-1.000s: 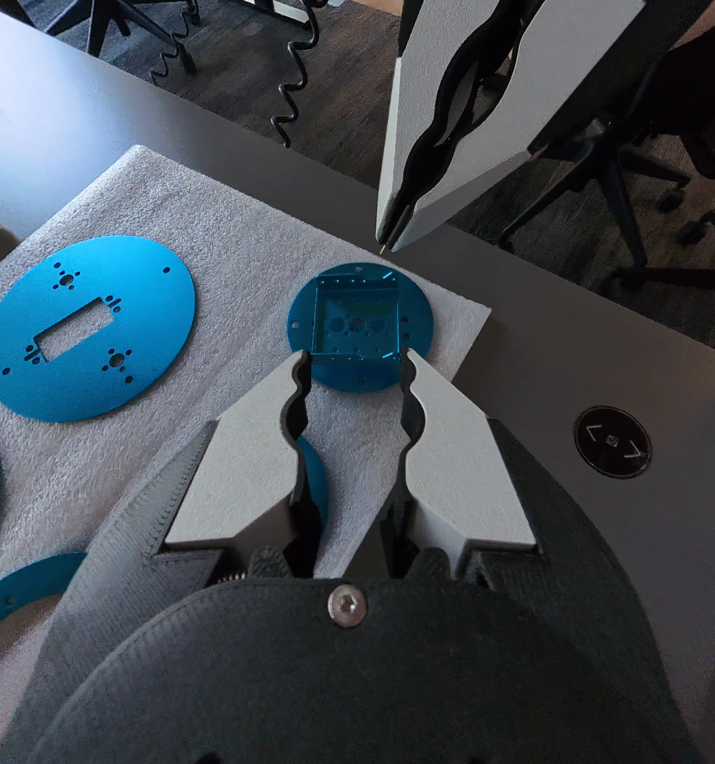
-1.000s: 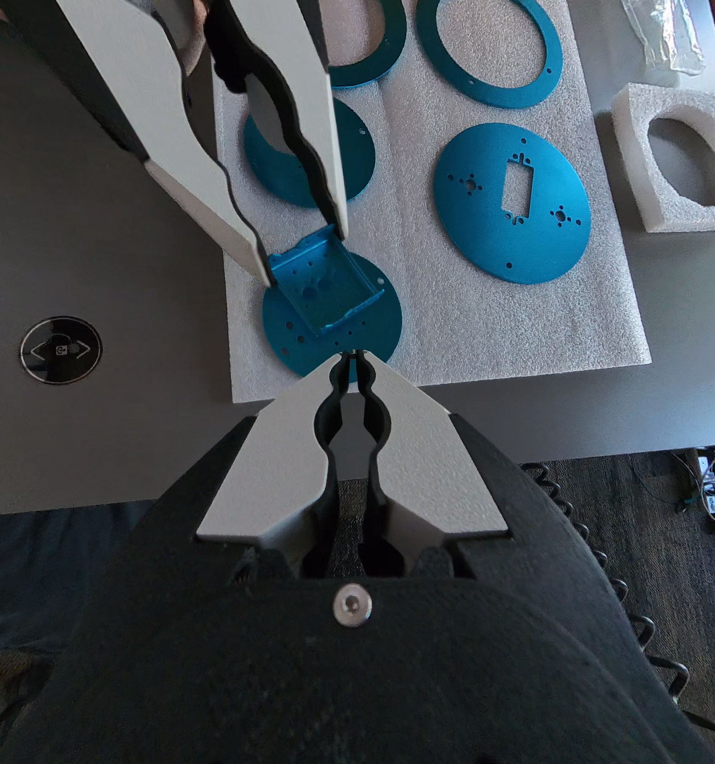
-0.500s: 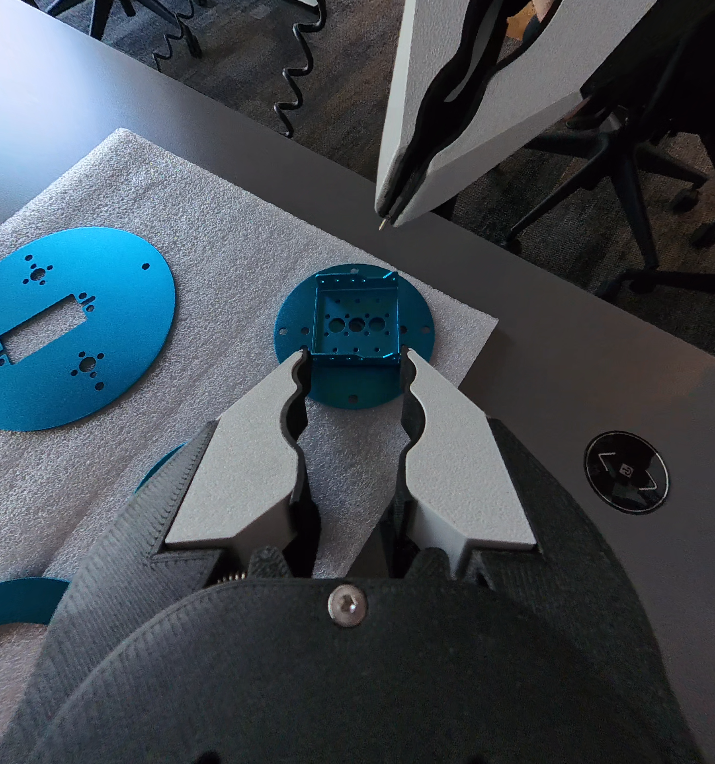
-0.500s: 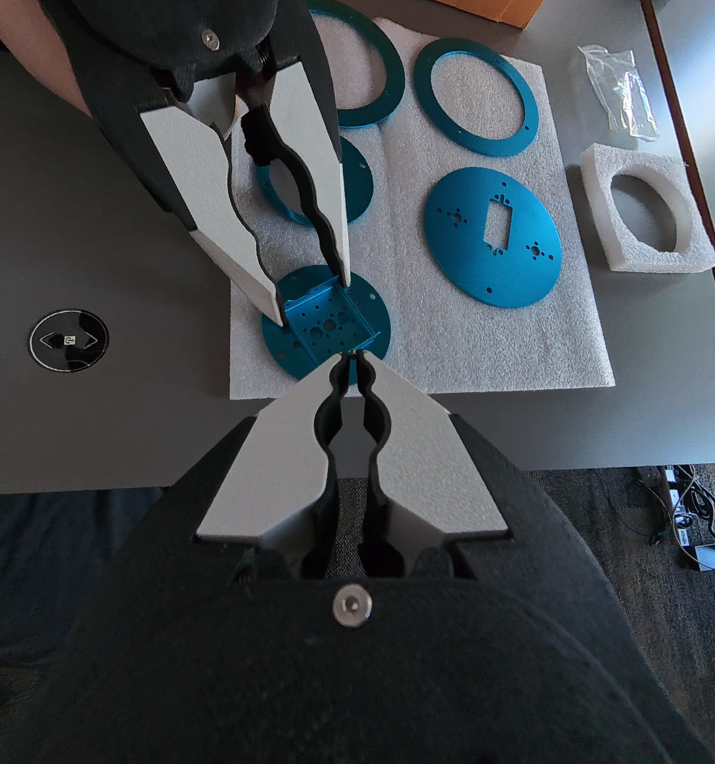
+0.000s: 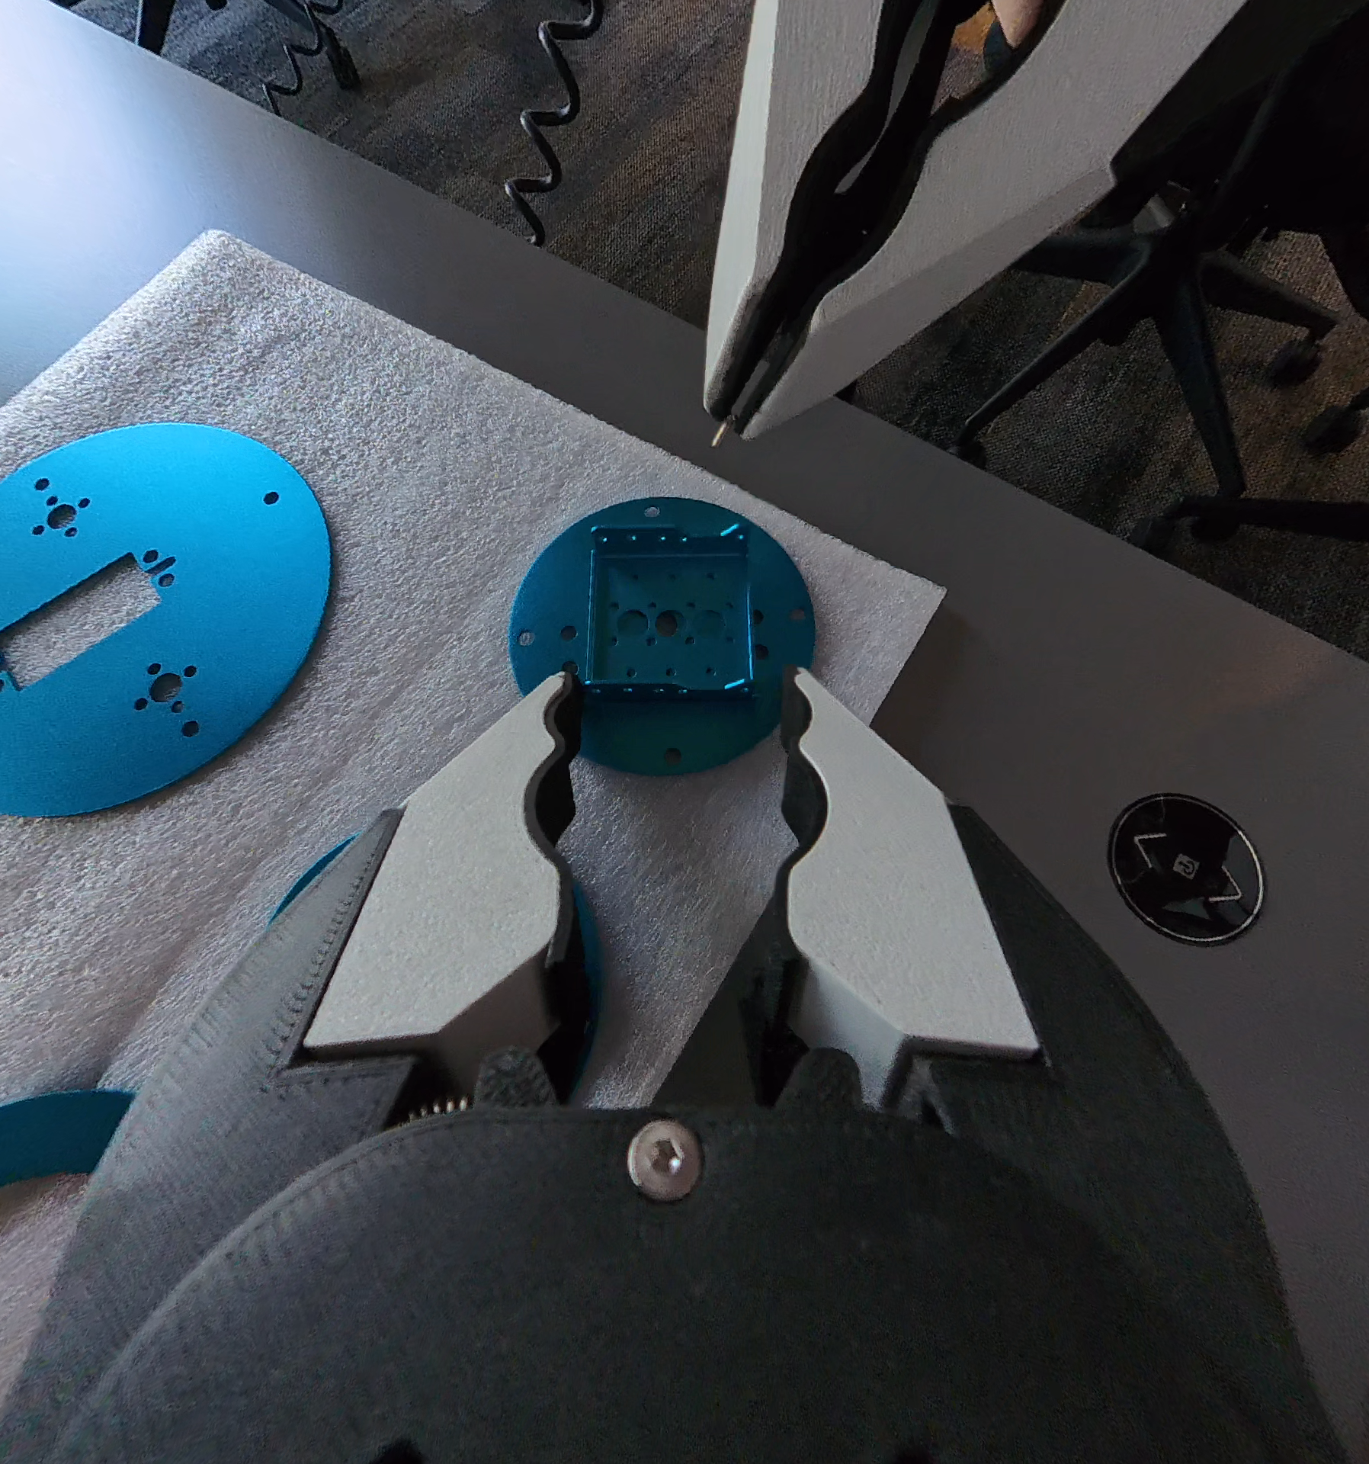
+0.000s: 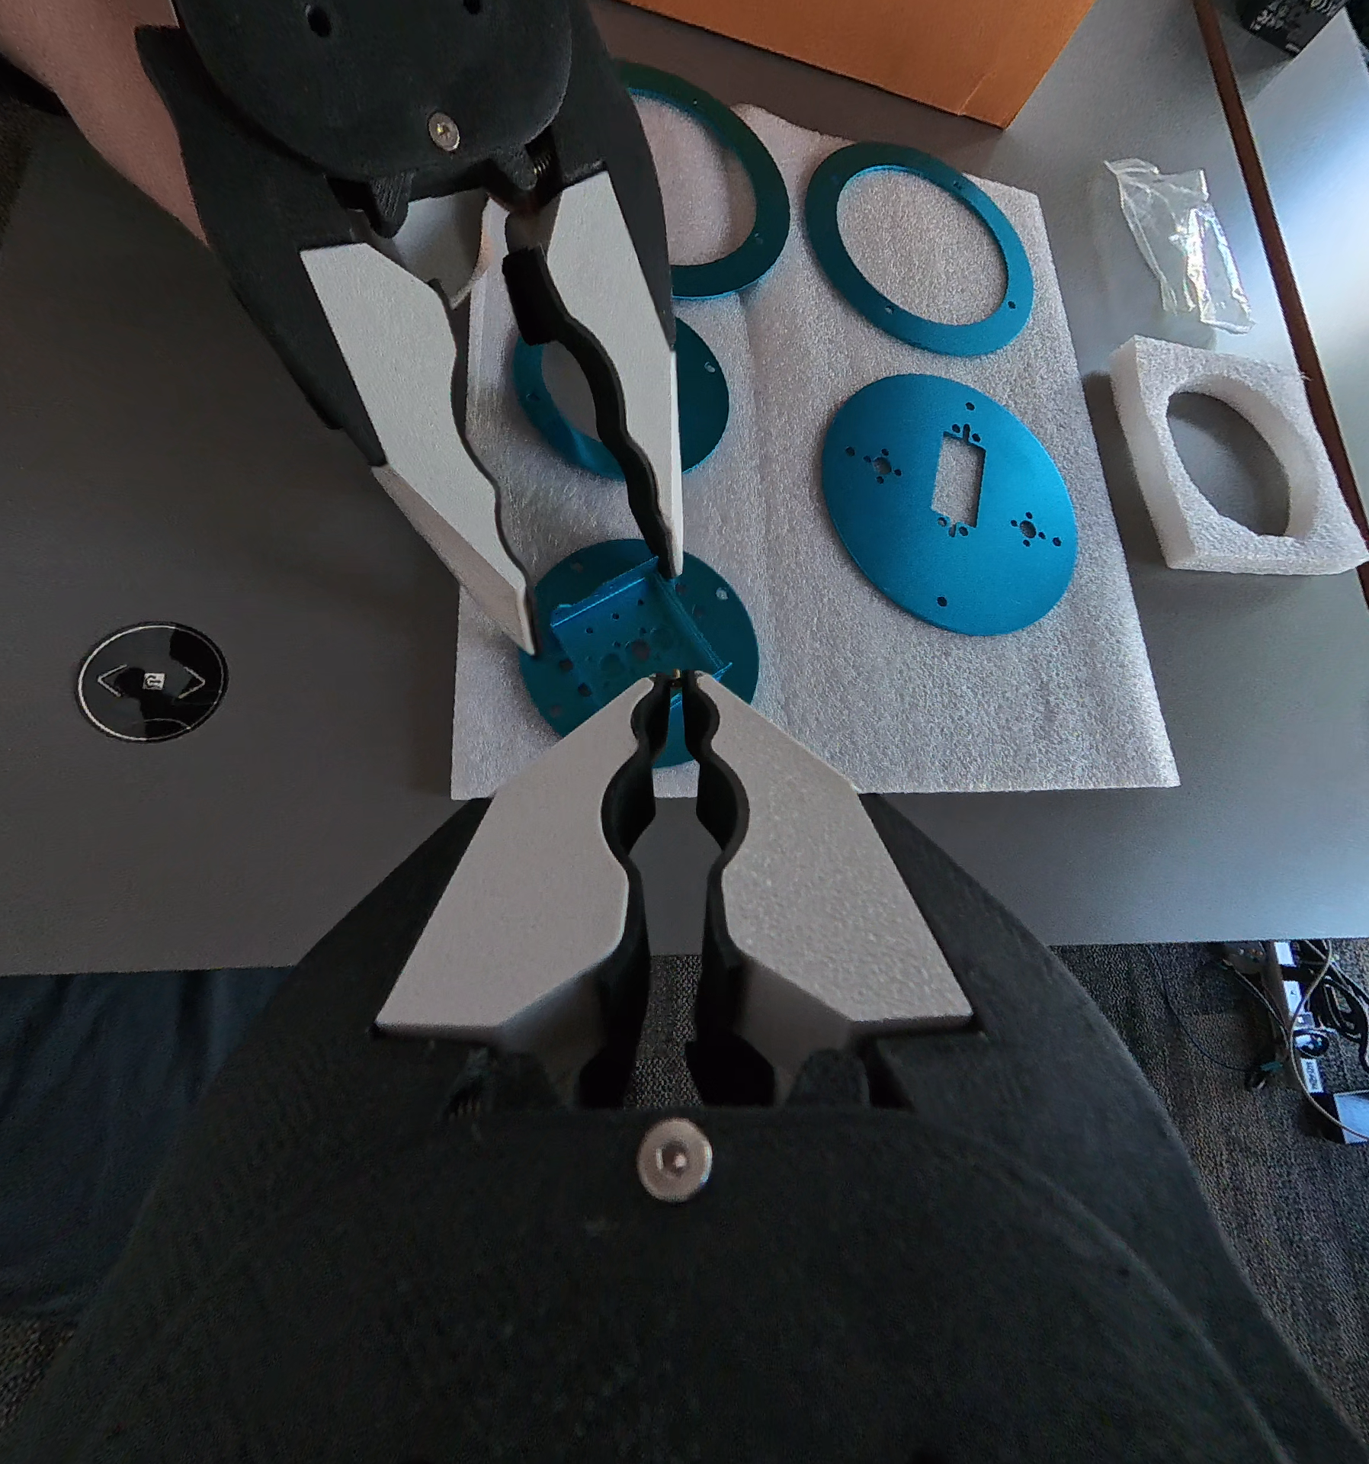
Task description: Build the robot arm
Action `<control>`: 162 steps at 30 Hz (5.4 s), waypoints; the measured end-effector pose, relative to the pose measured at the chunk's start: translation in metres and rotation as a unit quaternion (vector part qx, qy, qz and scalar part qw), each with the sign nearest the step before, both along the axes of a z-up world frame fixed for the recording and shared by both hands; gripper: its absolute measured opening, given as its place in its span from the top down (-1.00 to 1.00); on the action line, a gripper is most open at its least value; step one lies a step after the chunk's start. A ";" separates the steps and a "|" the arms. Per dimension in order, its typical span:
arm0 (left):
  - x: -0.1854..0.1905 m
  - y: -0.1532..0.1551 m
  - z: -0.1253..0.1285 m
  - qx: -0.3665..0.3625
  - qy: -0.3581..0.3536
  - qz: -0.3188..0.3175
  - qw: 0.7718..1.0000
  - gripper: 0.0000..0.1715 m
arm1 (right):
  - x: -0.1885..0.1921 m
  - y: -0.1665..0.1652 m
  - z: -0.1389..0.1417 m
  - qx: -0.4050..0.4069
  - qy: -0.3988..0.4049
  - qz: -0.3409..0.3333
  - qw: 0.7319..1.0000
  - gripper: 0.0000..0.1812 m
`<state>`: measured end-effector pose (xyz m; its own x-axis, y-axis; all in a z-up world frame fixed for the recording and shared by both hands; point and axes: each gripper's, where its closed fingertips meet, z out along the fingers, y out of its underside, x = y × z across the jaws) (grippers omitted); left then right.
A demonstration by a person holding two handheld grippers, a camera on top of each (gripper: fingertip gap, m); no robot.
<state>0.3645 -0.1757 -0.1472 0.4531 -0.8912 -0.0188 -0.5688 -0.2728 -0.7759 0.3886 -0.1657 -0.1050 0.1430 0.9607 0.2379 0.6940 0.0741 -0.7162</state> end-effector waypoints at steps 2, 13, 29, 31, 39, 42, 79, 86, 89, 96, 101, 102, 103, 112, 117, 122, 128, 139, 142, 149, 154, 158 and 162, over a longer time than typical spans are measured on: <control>-0.003 0.001 0.001 0.003 0.008 0.002 1.000 0.39 | 0.000 -0.001 0.000 0.002 0.001 0.001 1.000 0.98; -0.003 0.004 0.005 0.013 0.007 -0.001 1.000 0.53 | -0.002 0.000 0.001 0.003 0.007 0.004 1.000 0.98; -0.005 0.002 0.004 0.007 0.003 0.003 1.000 0.53 | -0.005 0.001 0.002 0.001 0.012 0.007 1.000 0.98; -0.005 0.002 0.004 0.006 0.002 0.006 1.000 0.53 | -0.005 0.001 0.002 0.002 0.013 0.007 1.000 0.98; -0.004 0.003 0.004 0.006 -0.003 0.015 1.000 0.53 | -0.005 0.000 0.001 0.001 0.014 0.007 1.000 0.98; -0.004 0.003 0.004 0.009 -0.002 0.015 1.000 0.53 | -0.005 -0.001 0.000 0.000 0.015 0.008 1.000 0.98; -0.001 0.005 0.000 0.016 -0.001 0.006 1.000 0.51 | -0.014 -0.003 -0.012 -0.032 0.008 0.018 0.999 0.98; -0.004 0.004 0.011 0.070 0.040 -0.031 0.996 0.52 | -0.025 -0.005 -0.008 -0.020 -0.021 0.070 0.997 0.98; -0.010 -0.002 0.022 0.065 0.046 -0.062 0.995 0.52 | -0.036 -0.010 0.001 -0.014 -0.031 0.116 0.993 0.98; -0.036 -0.013 0.031 0.031 0.083 -0.140 0.986 0.52 | -0.062 -0.017 0.006 -0.037 -0.036 0.164 0.985 0.98; -0.045 -0.020 0.024 0.007 0.128 -0.179 0.975 0.52 | -0.074 -0.022 -0.008 -0.057 -0.041 0.167 0.983 0.99; -0.045 -0.021 0.022 0.002 0.132 -0.185 0.974 0.52 | -0.076 -0.024 -0.011 -0.063 -0.043 0.168 0.983 0.99; -0.045 -0.023 0.021 -0.005 0.134 -0.191 0.972 0.52 | -0.077 -0.024 -0.012 -0.064 -0.044 0.166 0.983 0.98; -0.042 -0.026 0.015 -0.025 0.116 -0.200 0.973 0.52 | -0.076 -0.024 -0.023 -0.081 -0.063 0.150 0.983 0.98; -0.040 -0.027 0.014 -0.030 0.109 -0.199 0.974 0.52 | -0.076 -0.026 -0.027 -0.086 -0.072 0.152 0.982 0.98; -0.040 -0.029 0.012 -0.027 0.113 -0.201 0.973 0.52 | -0.074 -0.026 -0.030 -0.082 -0.086 0.154 0.981 0.98; -0.039 -0.030 0.012 -0.029 0.112 -0.201 0.973 0.52 | -0.074 -0.027 -0.031 -0.075 -0.102 0.158 0.979 0.98; -0.039 -0.029 0.014 -0.028 0.107 -0.195 0.974 0.52 | -0.076 -0.028 -0.028 -0.074 -0.103 0.150 0.981 0.94; -0.040 -0.029 0.014 -0.031 0.102 -0.192 0.976 0.52 | -0.075 -0.028 -0.026 -0.080 -0.091 0.146 0.982 0.93; -0.041 -0.028 0.016 -0.023 0.084 -0.182 0.979 0.52 | -0.067 -0.023 -0.013 -0.103 -0.024 0.120 0.987 1.00; -0.039 -0.028 0.018 -0.016 0.082 -0.181 0.980 0.52 | -0.069 -0.024 -0.013 -0.107 -0.007 0.120 0.987 1.00; -0.037 -0.027 0.021 -0.013 0.080 -0.182 0.980 0.52 | -0.071 -0.023 -0.015 -0.108 -0.009 0.119 0.987 1.00; -0.036 -0.027 0.022 -0.009 0.081 -0.182 0.980 0.52 | -0.073 -0.024 -0.018 -0.106 -0.013 0.123 0.987 1.00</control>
<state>0.3282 -0.2029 -0.1257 0.0984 -0.9941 -0.0463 -0.7457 -0.0428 -0.6649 0.3156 -0.1895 -0.1228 -0.1035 0.9942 0.0280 0.6917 0.0922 -0.7163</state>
